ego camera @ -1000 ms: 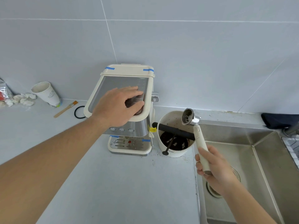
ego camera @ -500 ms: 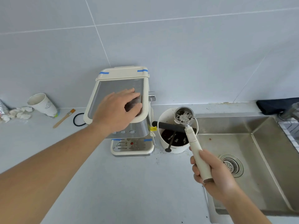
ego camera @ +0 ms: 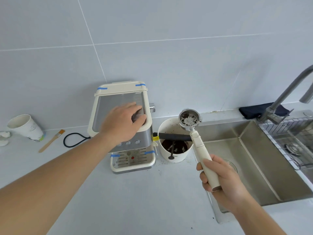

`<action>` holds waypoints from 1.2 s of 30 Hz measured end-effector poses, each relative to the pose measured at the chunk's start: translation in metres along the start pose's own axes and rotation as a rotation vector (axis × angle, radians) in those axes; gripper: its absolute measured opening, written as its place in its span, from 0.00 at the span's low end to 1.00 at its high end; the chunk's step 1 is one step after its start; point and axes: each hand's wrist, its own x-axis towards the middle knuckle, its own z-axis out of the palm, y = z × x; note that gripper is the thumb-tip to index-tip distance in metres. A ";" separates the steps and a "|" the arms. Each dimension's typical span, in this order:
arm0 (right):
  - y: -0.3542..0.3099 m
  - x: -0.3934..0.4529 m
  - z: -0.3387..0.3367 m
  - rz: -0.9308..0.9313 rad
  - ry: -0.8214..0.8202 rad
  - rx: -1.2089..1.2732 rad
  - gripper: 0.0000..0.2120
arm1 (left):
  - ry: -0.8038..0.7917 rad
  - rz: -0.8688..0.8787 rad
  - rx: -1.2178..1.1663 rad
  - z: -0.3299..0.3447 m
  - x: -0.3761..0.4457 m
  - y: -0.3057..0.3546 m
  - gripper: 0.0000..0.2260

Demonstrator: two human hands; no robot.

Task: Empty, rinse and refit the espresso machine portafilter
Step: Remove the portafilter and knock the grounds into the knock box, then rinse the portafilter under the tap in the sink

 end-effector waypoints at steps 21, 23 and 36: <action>-0.034 -0.029 -0.060 -0.157 0.107 -0.023 0.13 | -0.260 -0.148 -0.824 0.004 -0.030 0.125 0.04; -0.046 -0.027 -0.081 -0.165 0.099 -0.030 0.14 | -0.277 -0.243 -1.013 0.021 -0.025 0.150 0.04; -0.093 0.003 -0.202 -0.171 0.067 -0.063 0.09 | -0.328 -0.590 -1.327 0.132 0.003 0.309 0.07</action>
